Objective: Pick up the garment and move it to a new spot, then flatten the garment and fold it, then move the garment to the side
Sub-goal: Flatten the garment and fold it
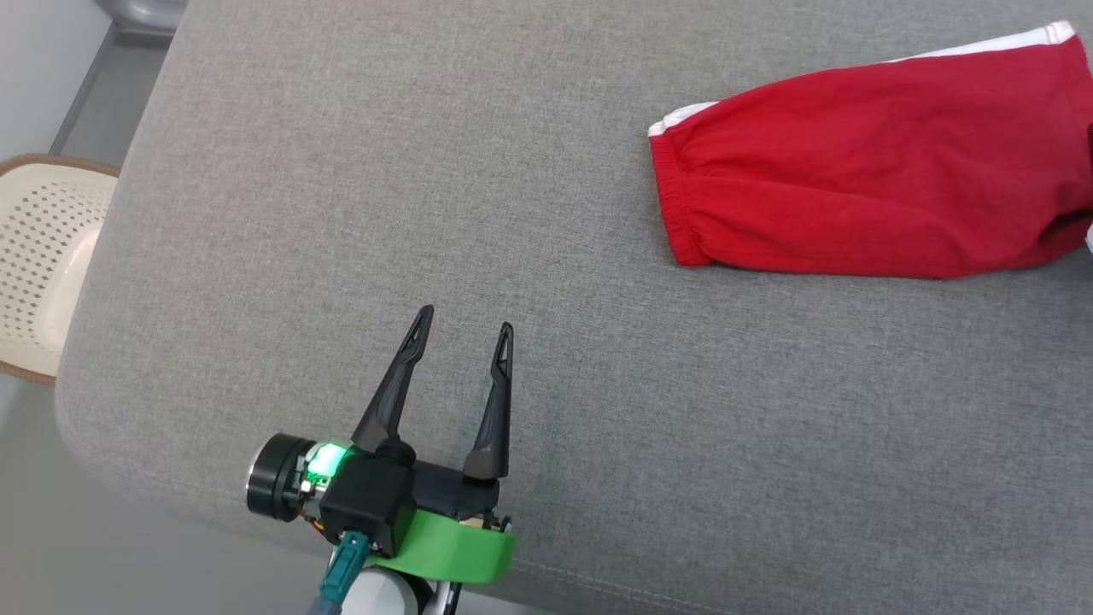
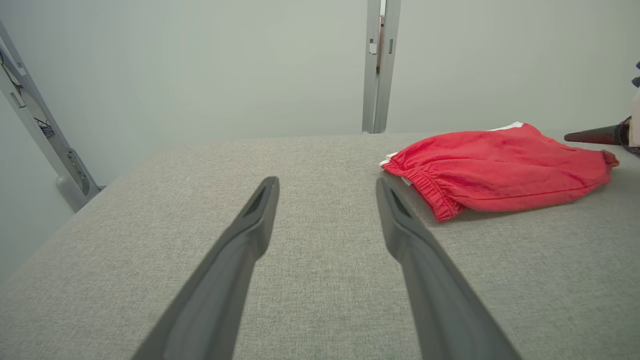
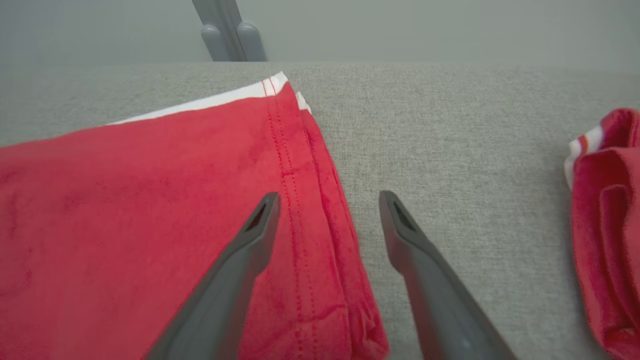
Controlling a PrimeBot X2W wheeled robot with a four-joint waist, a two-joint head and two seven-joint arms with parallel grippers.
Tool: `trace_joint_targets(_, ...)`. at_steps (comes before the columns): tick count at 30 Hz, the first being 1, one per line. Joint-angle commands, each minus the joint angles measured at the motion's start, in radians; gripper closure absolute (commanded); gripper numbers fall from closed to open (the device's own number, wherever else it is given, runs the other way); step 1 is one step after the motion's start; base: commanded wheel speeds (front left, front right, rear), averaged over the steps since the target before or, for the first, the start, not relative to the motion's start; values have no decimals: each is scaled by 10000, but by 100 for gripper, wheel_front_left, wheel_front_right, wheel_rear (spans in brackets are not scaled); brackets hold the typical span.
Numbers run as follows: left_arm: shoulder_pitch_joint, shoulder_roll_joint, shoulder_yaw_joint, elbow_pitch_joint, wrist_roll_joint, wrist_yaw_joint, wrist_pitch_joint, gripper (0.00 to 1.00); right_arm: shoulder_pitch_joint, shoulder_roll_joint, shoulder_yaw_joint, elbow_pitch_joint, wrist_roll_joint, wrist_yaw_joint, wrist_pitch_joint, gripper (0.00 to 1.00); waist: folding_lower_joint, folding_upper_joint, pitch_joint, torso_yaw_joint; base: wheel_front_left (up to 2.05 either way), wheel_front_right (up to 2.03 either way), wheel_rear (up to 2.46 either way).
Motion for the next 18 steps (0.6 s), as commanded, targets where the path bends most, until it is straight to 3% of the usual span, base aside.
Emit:
trace_joint_targets(1,-181,-23,-5,-20,63,-48,3,0,-151,-96,26,210,-88,-14,142,0,0,0,350,308,0,0,0)
trace_joint_targets(8,-378,-28,-44,-43,-20,44,3,0,-280,-16,129,1027,-20,-14,602,0,0,0,668,358,0,0,0)
trace_joint_targets(9,-407,-26,-32,-42,-20,67,3,0,-241,39,173,1102,-10,-14,638,22,0,0,691,330,0,0,0)
trace_joint_targets(10,-439,-27,-3,-42,-17,107,3,0,-224,87,225,1133,-37,-14,525,57,0,0,712,263,0,0,0)
trace_joint_targets(11,-464,-27,23,-40,-24,114,3,0,-213,98,258,1145,-77,-15,415,100,0,0,725,203,0,0,0)
trace_joint_targets(18,-535,-23,328,109,149,4,3,0,253,110,745,718,-56,-27,-228,100,0,0,409,-686,0,0,0)
